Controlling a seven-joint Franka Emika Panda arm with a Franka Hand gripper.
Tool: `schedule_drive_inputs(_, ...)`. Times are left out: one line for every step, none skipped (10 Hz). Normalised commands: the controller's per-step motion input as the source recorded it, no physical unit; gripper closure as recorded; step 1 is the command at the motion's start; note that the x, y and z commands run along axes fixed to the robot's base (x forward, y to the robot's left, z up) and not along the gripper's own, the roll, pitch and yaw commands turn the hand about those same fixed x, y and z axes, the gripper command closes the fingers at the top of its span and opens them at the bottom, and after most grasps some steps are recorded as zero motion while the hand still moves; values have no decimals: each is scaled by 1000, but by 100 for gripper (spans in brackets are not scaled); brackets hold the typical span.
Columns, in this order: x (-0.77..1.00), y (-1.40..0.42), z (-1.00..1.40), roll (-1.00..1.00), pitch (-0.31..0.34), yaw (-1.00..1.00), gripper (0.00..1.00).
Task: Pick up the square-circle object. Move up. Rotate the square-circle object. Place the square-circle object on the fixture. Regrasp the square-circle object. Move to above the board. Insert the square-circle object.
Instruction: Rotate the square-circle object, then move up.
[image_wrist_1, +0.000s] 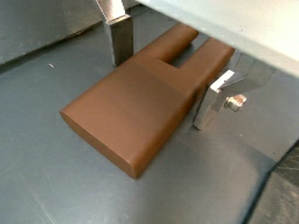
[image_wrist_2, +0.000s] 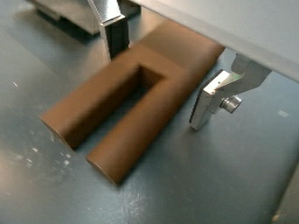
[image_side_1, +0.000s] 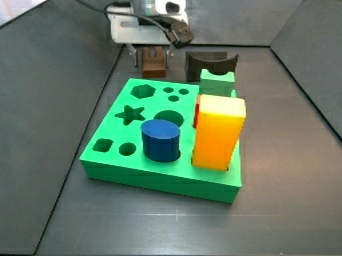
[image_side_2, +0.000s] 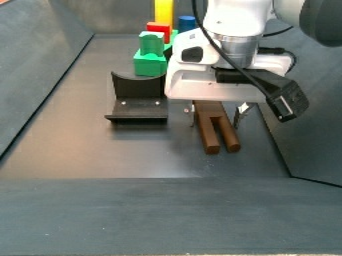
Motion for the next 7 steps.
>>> schedule_drive_inputs(0, 0, 0, 0, 0, 0, 100)
schedule_drive_inputs(0, 0, 833, 0, 0, 0, 100)
schedule_drive_inputs(-6, -1, 823, -1, 5, 0, 100)
schedule_drive_inputs(-30, 0, 705, 1, 29, -2, 100)
schedule_drive_inputs(-17, 6, 583, 5, 43, -6, 100)
schedule_drive_inputs(-13, 8, 441, 11, 55, -10, 100)
schedule_drive_inputs(-15, 10, 293, 19, 58, -12, 100)
